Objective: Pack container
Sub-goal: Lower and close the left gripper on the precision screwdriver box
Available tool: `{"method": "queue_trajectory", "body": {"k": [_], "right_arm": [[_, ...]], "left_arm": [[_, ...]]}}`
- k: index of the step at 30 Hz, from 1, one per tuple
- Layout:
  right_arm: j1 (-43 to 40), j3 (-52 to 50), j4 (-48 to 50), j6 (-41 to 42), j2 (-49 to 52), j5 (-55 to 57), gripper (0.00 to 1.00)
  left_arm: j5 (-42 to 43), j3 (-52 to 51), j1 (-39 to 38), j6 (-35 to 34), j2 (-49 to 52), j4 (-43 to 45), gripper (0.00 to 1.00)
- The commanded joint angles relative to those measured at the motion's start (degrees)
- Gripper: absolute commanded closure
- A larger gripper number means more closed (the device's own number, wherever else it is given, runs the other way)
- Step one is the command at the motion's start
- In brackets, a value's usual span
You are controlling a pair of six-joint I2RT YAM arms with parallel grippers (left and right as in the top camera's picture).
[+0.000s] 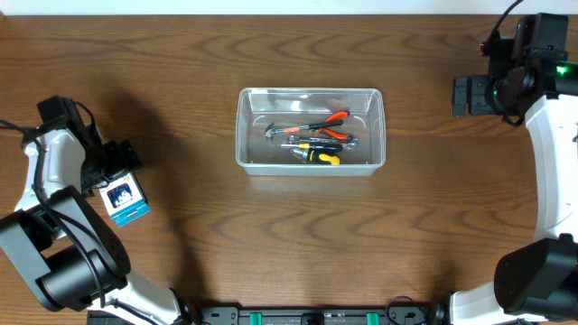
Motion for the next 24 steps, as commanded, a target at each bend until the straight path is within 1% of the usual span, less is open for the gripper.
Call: {"method": "queue_trajectory", "body": {"k": [1,11,24], "right_arm": [[-0.70,0.13,-0.20,-0.81,0.11,0.42,0.01],[-0.70,0.13,-0.70,-0.81,0.11,0.42,0.01],[-0.70,0.13,-1.14,-0.83,0.11,0.42,0.01]], "left_arm": [[0.83,-1.84,0.37,2.16,0.13,0.83,0.02],[0.83,-2.47,0.37,2.36,1.01,4.33,0.02],[0.83,-2.47,0.37,2.29,7.23,5.99,0.02]]}}
